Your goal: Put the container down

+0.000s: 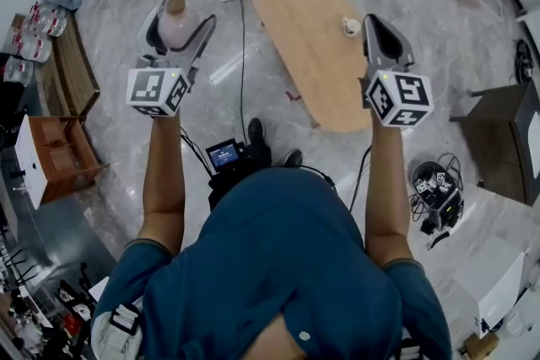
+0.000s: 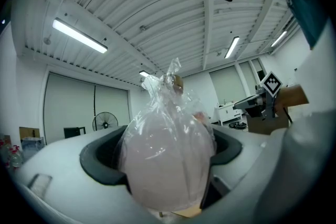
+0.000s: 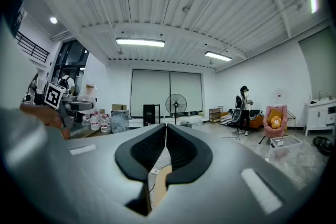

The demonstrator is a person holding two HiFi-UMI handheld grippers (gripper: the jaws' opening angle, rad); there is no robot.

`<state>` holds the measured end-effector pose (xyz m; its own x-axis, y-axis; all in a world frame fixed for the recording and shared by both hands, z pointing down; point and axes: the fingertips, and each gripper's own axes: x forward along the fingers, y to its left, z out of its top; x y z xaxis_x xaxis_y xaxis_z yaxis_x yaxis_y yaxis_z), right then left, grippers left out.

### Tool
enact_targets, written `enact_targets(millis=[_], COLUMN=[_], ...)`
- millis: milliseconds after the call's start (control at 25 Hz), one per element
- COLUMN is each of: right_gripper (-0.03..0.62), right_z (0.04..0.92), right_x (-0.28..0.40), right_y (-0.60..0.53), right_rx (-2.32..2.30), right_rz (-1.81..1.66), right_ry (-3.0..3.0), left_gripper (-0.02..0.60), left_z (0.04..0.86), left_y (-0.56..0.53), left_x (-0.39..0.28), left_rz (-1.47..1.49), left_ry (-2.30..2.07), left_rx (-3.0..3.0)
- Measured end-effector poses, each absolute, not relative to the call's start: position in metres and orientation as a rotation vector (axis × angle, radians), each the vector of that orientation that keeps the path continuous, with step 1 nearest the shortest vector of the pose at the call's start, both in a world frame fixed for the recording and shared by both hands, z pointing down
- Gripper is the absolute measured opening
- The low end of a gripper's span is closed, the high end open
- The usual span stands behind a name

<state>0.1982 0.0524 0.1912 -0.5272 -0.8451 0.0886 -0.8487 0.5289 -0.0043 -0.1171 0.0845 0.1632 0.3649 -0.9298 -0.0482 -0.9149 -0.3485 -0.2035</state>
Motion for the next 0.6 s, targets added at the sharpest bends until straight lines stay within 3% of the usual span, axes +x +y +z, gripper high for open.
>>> enact_targets(millis=[600], right_gripper=[0.015], right_z=[0.19], right_x=[0.168], right_y=[-0.007], right_rx=[1.68], right_rz=[0.049], right_ry=[-2.511], left_gripper=[0.423], left_z=[0.174], left_y=[-0.036], left_x=[-0.133], left_rz=[-0.025], left_ry=[1.428], left_rx=[-2.593])
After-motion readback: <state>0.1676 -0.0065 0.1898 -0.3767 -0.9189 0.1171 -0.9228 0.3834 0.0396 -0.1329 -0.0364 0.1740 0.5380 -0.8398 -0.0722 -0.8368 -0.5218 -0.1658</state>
